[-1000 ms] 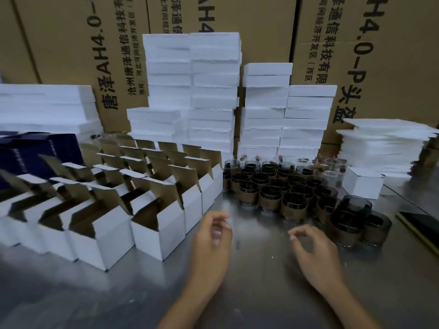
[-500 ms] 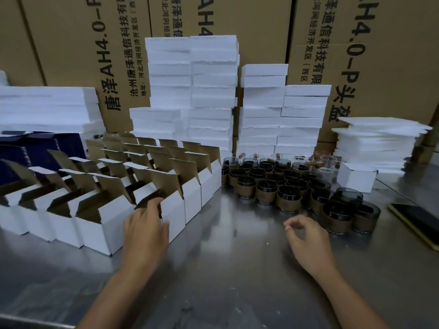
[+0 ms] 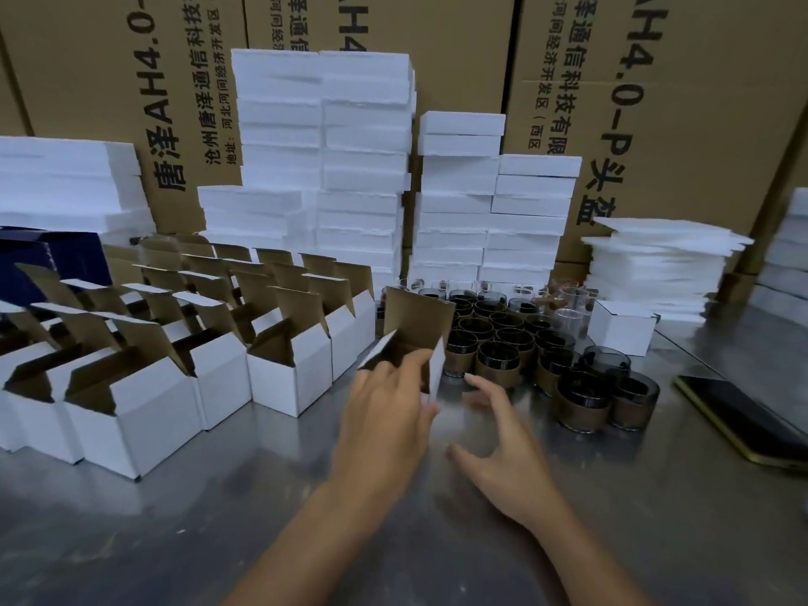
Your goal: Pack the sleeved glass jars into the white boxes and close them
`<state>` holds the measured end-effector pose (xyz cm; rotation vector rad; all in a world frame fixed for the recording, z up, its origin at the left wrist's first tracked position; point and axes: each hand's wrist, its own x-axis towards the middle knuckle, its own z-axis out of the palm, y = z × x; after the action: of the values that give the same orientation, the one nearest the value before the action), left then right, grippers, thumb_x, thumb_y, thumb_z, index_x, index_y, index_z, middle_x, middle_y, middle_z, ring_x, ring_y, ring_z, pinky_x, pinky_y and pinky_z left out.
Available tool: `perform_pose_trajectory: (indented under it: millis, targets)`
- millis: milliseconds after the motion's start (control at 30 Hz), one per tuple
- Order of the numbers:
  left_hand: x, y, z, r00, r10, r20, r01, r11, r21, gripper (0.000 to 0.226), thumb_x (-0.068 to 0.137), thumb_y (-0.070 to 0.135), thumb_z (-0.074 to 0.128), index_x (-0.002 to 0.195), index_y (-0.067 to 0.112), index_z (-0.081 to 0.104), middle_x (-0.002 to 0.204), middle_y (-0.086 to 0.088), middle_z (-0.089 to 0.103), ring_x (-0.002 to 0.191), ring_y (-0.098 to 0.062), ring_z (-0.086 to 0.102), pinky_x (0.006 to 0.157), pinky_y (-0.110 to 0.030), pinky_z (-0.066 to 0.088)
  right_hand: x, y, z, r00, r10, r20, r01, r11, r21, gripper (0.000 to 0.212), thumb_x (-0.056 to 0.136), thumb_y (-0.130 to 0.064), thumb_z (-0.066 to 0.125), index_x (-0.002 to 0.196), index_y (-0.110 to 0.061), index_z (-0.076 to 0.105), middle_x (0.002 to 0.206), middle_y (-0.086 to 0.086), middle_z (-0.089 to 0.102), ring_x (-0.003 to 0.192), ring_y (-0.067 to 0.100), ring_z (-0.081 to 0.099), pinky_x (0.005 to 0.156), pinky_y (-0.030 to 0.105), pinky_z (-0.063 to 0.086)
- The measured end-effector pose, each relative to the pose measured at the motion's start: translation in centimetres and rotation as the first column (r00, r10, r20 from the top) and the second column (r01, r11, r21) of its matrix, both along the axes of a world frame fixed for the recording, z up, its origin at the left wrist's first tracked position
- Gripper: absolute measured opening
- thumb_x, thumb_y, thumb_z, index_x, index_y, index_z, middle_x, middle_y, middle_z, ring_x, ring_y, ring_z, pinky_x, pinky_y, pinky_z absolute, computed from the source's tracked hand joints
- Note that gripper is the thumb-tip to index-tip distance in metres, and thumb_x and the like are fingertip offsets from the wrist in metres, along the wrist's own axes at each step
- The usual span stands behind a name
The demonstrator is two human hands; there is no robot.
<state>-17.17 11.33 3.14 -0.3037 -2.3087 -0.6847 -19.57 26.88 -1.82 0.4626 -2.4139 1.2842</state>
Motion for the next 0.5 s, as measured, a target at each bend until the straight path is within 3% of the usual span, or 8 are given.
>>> perform_pose_trajectory:
  millis: [67, 167, 267, 333, 400, 500]
  targets:
    - [-0.3, 2.1, -0.1, 0.999, -0.043, -0.006, 0.043, 0.999, 0.002, 0.057, 0.080, 0.031, 0.070, 0.131, 0.027, 0.046, 0.103, 0.003, 0.062, 0.099, -0.018, 0.050, 0.074, -0.020, 0.029, -0.4, 0.0, -0.2, 0.995, 0.089, 0.049, -0.084, 0.992, -0.094, 0.089, 0.064, -0.049, 0.075, 0.137, -0.054, 0.023, 0.131, -0.027, 0.044, 0.121, -0.013, 0.039, 0.091, 0.007, 0.036]
    - [-0.4, 4.0, -0.6, 0.998, -0.050, -0.024, 0.049, 0.998, -0.031, 0.059, 0.061, 0.030, 0.085, 0.115, 0.024, 0.061, 0.080, 0.006, 0.066, 0.078, -0.015, 0.059, 0.065, -0.017, 0.037, -1.1, 0.4, -0.3, 0.986, 0.155, 0.067, -0.136, 0.964, -0.227, 0.101, 0.066, -0.026, 0.080, 0.143, -0.045, 0.019, 0.138, -0.014, 0.044, 0.118, -0.011, 0.046, 0.084, 0.006, 0.042]
    - [-0.9, 4.2, -1.6, 0.993, -0.115, -0.036, 0.115, 0.993, 0.011, 0.049, 0.071, 0.026, 0.079, 0.116, 0.020, 0.061, 0.084, 0.000, 0.066, 0.081, -0.021, 0.059, 0.072, -0.019, 0.032, -1.7, 0.7, -0.5, 0.978, 0.190, 0.088, -0.155, 0.940, -0.305, 0.099, 0.069, -0.002, 0.078, 0.144, -0.036, 0.023, 0.135, -0.005, 0.045, 0.110, -0.007, 0.054, 0.074, 0.009, 0.048]
    - [-1.5, 3.6, -2.1, 0.978, -0.120, -0.171, 0.115, 0.993, -0.039, 0.033, 0.077, 0.028, 0.072, 0.107, 0.016, 0.066, 0.085, 0.002, 0.067, 0.079, -0.019, 0.060, 0.074, -0.021, 0.032, -1.9, 0.8, -0.5, 0.980, 0.176, 0.090, -0.143, 0.945, -0.294, 0.093, 0.071, -0.003, 0.077, 0.143, -0.034, 0.026, 0.134, -0.005, 0.047, 0.117, -0.001, 0.052, 0.077, 0.009, 0.047]
    - [-1.9, 2.8, -2.3, 0.950, -0.145, -0.275, 0.144, 0.989, -0.025, 0.023, 0.086, 0.030, 0.057, 0.101, 0.016, 0.067, 0.096, 0.002, 0.064, 0.090, -0.016, 0.056, 0.078, -0.023, 0.034, -2.1, 0.9, -0.4, 0.983, 0.153, 0.098, -0.120, 0.953, -0.277, 0.089, 0.073, -0.011, 0.077, 0.142, -0.034, 0.027, 0.133, -0.009, 0.048, 0.122, -0.003, 0.046, 0.082, 0.009, 0.046]
    - [-2.8, 1.5, -3.0, 0.967, -0.134, -0.218, 0.149, 0.987, 0.056, 0.023, 0.088, 0.030, 0.050, 0.099, 0.018, 0.067, 0.113, -0.002, 0.054, 0.106, -0.009, 0.043, 0.084, -0.020, 0.034, -2.0, 1.0, -0.2, 0.980, 0.154, 0.125, -0.114, 0.952, -0.283, 0.087, 0.074, -0.014, 0.078, 0.142, -0.036, 0.027, 0.133, -0.019, 0.046, 0.123, -0.010, 0.041, 0.081, 0.004, 0.043]
